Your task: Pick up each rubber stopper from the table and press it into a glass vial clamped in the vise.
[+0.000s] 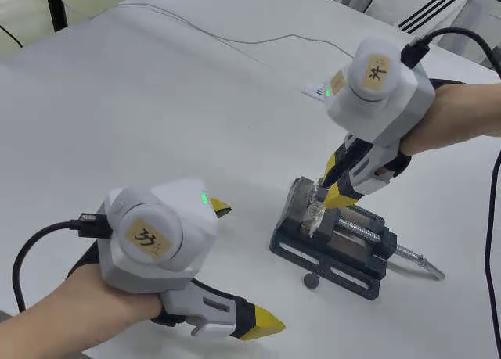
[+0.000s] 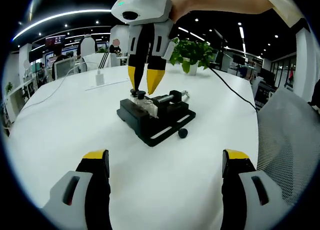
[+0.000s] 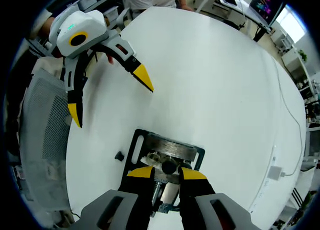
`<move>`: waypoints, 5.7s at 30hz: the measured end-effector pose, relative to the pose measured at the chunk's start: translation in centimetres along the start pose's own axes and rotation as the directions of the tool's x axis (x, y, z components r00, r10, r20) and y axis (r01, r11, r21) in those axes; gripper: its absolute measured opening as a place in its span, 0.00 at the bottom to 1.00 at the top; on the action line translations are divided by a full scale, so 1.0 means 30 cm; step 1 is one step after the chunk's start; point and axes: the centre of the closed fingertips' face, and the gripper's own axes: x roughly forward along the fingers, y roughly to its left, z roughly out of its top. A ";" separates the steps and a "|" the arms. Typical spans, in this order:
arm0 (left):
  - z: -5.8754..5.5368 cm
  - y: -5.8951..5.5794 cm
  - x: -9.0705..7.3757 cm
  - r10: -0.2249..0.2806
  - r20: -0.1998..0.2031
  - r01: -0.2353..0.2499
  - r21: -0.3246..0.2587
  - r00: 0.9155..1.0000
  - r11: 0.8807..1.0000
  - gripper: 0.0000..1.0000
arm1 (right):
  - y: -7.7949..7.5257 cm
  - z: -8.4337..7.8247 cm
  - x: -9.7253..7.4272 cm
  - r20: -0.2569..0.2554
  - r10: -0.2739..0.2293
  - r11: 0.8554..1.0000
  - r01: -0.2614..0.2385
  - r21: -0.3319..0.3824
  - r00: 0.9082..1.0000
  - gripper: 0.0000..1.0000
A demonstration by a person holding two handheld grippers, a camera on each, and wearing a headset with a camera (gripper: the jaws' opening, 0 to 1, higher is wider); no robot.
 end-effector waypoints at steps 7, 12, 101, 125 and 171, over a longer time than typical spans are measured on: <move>-0.001 0.004 0.002 -0.001 -0.001 0.001 0.000 1.000 1.000 0.93 | -0.019 -0.003 -0.028 0.047 -0.002 0.999 0.000 0.042 0.999 0.05; -0.005 0.005 0.004 -0.001 -0.004 0.001 -0.001 1.000 1.000 0.93 | -0.007 0.000 -0.007 0.059 0.023 0.998 -0.026 0.061 0.998 0.03; 0.048 0.001 -0.008 0.029 -0.019 -0.029 0.018 0.999 0.999 0.93 | -0.006 0.012 0.017 0.084 -0.049 0.997 0.044 0.063 0.995 0.00; 0.063 -0.020 -0.047 0.049 -0.031 -0.047 0.051 0.998 0.998 0.93 | 0.022 0.001 -0.018 0.179 -0.110 0.994 0.108 0.024 0.978 0.37; 0.015 -0.056 -0.074 0.047 -0.026 -0.046 0.019 0.999 0.999 0.91 | 0.327 -0.026 0.175 0.151 0.037 0.915 0.027 -0.403 0.988 0.11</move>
